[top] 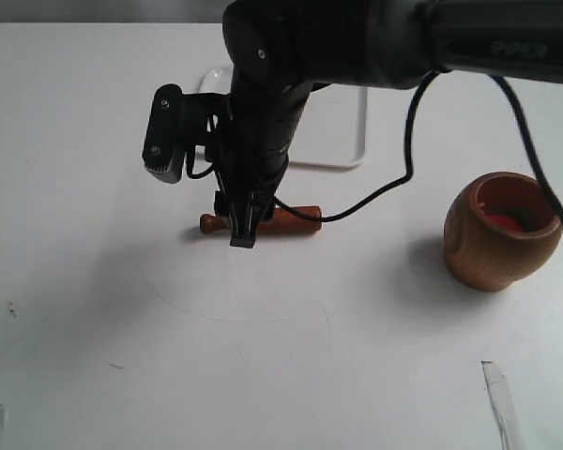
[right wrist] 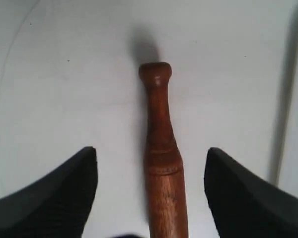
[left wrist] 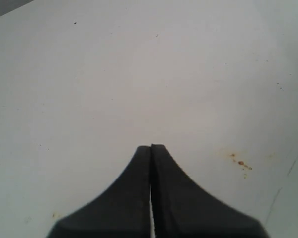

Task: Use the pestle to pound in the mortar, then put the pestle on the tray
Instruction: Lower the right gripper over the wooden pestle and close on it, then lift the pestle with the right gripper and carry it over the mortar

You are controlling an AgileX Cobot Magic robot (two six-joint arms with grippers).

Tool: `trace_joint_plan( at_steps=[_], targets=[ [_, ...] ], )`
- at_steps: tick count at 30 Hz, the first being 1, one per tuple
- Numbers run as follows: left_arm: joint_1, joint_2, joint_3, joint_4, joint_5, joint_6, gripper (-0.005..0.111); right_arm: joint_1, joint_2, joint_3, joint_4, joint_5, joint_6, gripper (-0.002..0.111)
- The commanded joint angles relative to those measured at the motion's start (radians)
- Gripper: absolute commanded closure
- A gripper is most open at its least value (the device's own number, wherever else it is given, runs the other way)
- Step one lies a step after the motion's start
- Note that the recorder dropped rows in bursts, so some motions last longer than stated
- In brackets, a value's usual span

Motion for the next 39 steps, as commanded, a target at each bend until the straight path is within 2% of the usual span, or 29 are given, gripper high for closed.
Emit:
trace_joint_plan(
  at_steps=[1,13,21,23,28,34,39],
  targets=[
    [-0.008,-0.001,0.001,-0.007,-0.003,-0.008,0.107,0.004,0.048,-0.025,-0.005,-0.029,0.004,0.05],
    [-0.008,-0.001,0.001,-0.007,-0.003,-0.008,0.107,0.004,0.127,-0.025,-0.019,-0.138,0.004,0.053],
    [-0.008,-0.001,0.001,-0.007,-0.003,-0.008,0.107,0.004,0.156,-0.025,-0.03,-0.155,0.004,0.061],
    [-0.008,-0.001,0.001,-0.007,-0.003,-0.008,0.107,0.004,0.16,-0.025,-0.03,-0.155,0.004,0.066],
    [-0.008,-0.001,0.001,-0.007,-0.003,-0.008,0.107,0.004,0.167,-0.025,-0.092,-0.122,0.004,0.106],
    [-0.008,-0.001,0.001,-0.007,-0.003,-0.008,0.107,0.004,0.17,-0.025,-0.16,-0.115,0.074,0.108],
    [-0.008,-0.001,0.001,-0.007,-0.003,-0.008,0.107,0.002,0.073,-0.025,-0.166,-0.263,0.192,0.108]
  ],
)
